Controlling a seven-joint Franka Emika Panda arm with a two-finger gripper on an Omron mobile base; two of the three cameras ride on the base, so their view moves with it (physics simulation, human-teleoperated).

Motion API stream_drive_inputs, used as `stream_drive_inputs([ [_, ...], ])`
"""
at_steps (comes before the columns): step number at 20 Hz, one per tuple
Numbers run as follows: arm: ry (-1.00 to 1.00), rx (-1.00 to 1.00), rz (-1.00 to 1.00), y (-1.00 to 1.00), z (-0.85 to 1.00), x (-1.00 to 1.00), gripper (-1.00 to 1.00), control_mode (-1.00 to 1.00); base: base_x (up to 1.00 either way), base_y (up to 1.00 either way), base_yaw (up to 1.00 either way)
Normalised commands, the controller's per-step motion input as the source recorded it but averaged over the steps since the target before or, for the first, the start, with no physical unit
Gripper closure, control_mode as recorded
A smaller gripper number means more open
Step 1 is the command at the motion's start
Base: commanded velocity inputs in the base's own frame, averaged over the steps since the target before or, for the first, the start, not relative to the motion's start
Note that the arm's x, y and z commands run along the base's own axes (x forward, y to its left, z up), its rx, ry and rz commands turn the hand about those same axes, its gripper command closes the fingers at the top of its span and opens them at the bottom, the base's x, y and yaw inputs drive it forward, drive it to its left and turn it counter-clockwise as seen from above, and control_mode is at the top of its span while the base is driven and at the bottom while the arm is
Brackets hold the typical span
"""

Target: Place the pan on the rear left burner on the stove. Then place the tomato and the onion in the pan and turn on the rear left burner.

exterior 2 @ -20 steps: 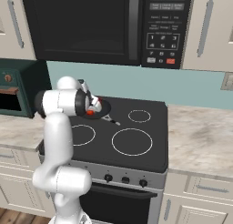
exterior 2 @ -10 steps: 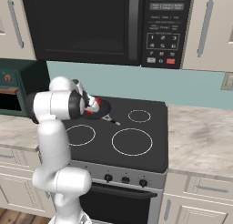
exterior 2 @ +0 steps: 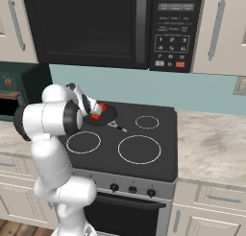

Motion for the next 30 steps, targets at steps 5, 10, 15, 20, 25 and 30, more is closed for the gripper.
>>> stream_drive_inputs([
  [5, -0.03, 0.0, 0.0, 0.0, 0.42, -0.49, -1.0, -1.0, 0.0, 0.0, 0.0],
  [10, 0.01, 0.01, 0.0, 0.0, 0.6, -0.54, -1.0, -1.0, 0.0, 0.0, 0.0],
  [15, 0.17, 0.11, 0.0, 0.0, 0.79, -0.45, -1.0, -1.0, 0.0, 0.0, 0.0],
  [20, 0.25, 0.13, 0.0, 0.0, 0.82, -0.38, -1.0, -1.0, 0.0, 0.0, 0.0],
  [25, 0.28, 0.07, 0.0, 0.03, 0.54, -0.44, -1.0, -1.0, 0.0, 0.0, 0.0],
  [30, 0.22, 0.0, 0.0, 0.15, 0.24, -0.59, -1.0, -1.0, 0.0, 0.0, 0.0],
])
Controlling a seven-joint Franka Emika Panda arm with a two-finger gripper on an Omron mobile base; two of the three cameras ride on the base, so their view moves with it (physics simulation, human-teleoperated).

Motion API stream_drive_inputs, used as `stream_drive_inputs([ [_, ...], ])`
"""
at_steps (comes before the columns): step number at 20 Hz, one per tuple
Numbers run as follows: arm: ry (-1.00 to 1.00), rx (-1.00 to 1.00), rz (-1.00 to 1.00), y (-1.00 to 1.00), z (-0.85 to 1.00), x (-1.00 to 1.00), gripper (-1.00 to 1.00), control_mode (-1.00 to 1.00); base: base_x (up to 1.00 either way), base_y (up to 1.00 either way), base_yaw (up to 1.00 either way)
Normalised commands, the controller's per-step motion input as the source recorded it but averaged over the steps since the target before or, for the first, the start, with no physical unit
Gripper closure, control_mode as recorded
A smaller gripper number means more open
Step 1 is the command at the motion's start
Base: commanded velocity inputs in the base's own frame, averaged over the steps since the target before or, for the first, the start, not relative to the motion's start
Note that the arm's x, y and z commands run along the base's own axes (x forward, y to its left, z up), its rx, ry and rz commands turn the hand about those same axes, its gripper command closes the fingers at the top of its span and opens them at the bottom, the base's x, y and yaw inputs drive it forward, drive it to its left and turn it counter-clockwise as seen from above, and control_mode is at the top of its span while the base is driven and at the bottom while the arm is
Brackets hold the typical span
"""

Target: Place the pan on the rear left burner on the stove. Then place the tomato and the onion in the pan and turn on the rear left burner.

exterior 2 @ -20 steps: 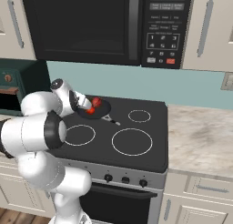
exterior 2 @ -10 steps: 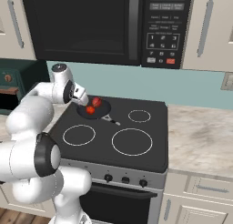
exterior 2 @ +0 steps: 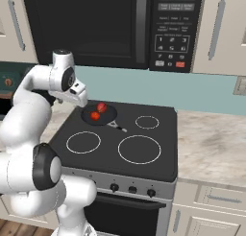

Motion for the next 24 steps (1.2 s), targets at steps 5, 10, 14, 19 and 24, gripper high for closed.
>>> stream_drive_inputs([
  [5, 0.16, 0.0, 0.0, 0.27, 0.02, -0.8, -1.0, -1.0, 0.0, 0.0, 0.0],
  [10, 0.11, 0.0, 0.0, 0.28, 0.0, -0.91, -1.0, -1.0, 0.0, 0.0, 0.0],
  [14, 0.09, 0.0, 0.0, 0.28, 0.0, -0.83, -1.0, -1.0, 0.0, 0.0, 0.0],
  [19, 0.09, -0.02, 0.0, 0.1, 0.0, -0.48, -1.0, -1.0, 0.0, 0.0, 0.0],
  [24, 0.11, -0.01, 0.0, 0.0, -0.05, -0.09, -1.0, -1.0, 0.0, 0.0, 0.0],
])
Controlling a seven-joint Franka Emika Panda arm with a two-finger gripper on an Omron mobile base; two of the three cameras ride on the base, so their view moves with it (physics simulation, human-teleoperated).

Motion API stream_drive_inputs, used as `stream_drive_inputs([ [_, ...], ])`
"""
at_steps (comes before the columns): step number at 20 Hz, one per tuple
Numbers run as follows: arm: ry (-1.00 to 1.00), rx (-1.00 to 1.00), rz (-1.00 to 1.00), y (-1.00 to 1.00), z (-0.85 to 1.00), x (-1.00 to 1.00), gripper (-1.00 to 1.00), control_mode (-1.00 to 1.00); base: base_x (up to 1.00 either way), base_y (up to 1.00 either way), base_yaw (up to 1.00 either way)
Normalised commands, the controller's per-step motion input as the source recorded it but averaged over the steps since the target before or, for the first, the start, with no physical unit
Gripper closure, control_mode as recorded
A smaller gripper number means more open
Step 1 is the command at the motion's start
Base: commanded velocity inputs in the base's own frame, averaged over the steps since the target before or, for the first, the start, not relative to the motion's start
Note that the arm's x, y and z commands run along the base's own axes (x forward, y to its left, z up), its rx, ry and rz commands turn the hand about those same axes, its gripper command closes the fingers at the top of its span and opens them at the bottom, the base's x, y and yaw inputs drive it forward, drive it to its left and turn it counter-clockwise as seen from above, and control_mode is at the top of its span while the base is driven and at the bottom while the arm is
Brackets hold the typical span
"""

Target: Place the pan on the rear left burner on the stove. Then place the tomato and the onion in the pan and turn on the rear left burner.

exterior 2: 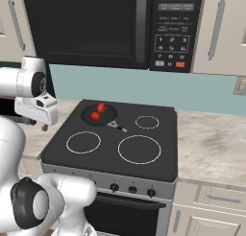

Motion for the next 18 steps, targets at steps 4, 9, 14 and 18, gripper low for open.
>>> stream_drive_inputs([
  [4, 0.09, -0.02, 0.0, 0.01, -0.2, 0.0, -1.0, -1.0, 0.0, 0.0, 0.0],
  [9, 0.07, -0.09, 0.0, 0.19, -0.39, 0.0, -1.0, -1.0, 0.0, 0.0, 0.0],
  [14, 0.01, -0.16, 0.0, 0.27, -0.46, -0.09, -1.0, -1.0, 0.0, 0.0, 0.0],
  [18, 0.0, -0.16, 0.0, 0.17, -0.36, -0.14, -1.0, -1.0, 0.0, 0.0, 0.0],
])
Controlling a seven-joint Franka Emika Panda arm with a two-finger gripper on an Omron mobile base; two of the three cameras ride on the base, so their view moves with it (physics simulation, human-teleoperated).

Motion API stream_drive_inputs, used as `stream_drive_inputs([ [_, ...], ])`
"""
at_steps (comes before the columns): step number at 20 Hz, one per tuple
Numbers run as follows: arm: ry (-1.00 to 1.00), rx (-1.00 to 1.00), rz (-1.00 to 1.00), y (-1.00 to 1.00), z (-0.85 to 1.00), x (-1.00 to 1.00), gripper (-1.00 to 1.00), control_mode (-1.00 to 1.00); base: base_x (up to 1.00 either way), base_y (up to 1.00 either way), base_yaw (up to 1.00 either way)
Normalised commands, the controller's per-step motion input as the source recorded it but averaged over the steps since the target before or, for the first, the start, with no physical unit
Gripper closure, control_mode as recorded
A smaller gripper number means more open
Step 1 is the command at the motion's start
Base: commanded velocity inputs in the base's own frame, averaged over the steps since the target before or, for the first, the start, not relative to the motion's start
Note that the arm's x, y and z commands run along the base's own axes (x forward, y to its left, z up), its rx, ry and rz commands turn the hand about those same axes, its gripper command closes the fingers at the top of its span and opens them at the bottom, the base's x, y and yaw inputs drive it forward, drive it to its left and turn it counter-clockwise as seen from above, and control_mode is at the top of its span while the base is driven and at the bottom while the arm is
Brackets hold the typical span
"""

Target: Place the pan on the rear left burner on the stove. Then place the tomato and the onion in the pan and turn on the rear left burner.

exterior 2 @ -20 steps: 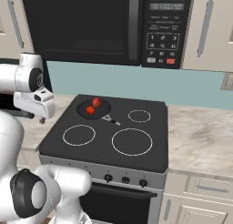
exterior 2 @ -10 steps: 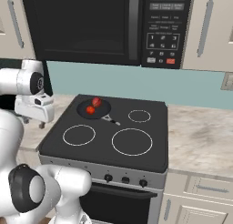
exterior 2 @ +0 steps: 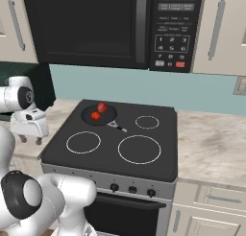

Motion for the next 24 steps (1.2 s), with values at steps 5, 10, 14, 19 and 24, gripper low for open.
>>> stream_drive_inputs([
  [5, 0.0, -0.15, 0.0, 0.11, -0.31, -0.12, -1.0, -1.0, 0.0, 0.0, 0.0],
  [10, 0.07, -0.11, 0.0, 0.01, -0.21, -0.02, -1.0, -1.0, 0.0, 0.0, 0.0],
  [14, 0.13, -0.11, 0.0, 0.03, -0.19, -0.02, -1.0, -1.0, 0.0, 0.0, 0.0],
  [19, 0.08, -0.22, 0.0, 0.17, -0.2, -0.12, -1.0, -1.0, 0.0, 0.0, 0.0],
  [24, 0.0, -0.26, 0.01, 0.19, -0.17, -0.23, -1.0, -1.0, 0.0, 0.0, 0.0],
])
